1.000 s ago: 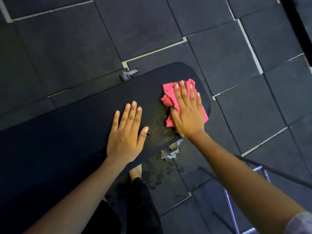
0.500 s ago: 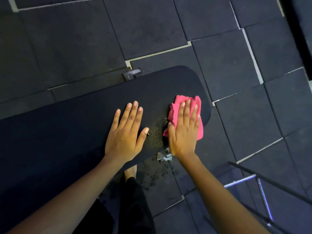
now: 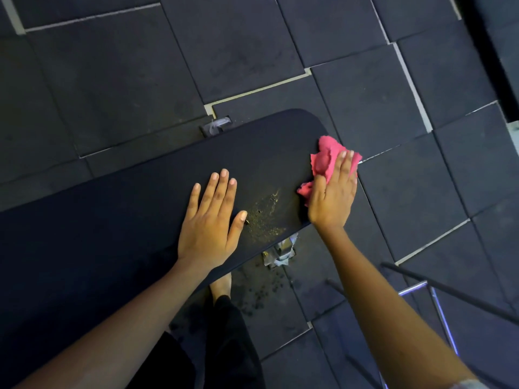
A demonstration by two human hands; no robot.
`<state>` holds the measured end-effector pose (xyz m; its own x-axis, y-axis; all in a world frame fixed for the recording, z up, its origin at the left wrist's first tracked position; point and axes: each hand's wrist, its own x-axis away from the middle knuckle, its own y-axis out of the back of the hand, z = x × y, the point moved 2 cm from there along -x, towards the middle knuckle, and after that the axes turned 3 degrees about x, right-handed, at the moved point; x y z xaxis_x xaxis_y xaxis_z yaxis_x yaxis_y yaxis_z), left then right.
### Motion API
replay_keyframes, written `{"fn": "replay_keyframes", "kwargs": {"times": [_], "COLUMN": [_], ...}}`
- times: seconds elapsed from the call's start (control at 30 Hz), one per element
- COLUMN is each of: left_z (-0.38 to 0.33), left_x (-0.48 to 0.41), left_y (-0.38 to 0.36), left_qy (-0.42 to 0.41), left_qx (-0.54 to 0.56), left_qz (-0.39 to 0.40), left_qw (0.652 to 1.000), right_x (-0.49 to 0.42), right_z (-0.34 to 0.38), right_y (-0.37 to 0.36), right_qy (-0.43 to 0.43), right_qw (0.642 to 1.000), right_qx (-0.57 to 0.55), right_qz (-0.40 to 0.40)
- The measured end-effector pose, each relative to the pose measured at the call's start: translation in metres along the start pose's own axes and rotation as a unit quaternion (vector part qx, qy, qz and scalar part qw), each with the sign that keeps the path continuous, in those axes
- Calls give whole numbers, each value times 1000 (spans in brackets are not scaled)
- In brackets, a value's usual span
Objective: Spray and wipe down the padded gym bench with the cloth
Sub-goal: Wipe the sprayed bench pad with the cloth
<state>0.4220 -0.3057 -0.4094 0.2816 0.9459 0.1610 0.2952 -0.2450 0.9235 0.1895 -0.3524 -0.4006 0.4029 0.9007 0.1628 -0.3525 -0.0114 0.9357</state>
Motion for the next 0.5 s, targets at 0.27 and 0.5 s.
{"fn": "replay_keyframes", "kwargs": {"times": [0.27,0.5], "left_z": [0,10], "left_x": [1,15], "left_y": [2,15], "left_qy": [-1,-31], "left_qx": [20,145], "left_qz": [6,-22], "left_qw": [1000,989], "right_x": [95,27], "right_z": [33,31], "right_y": [-27,-20], "right_qy": [211,244], "right_qw": [969,956], "right_qx": [67,138], "right_qz": [106,90]}}
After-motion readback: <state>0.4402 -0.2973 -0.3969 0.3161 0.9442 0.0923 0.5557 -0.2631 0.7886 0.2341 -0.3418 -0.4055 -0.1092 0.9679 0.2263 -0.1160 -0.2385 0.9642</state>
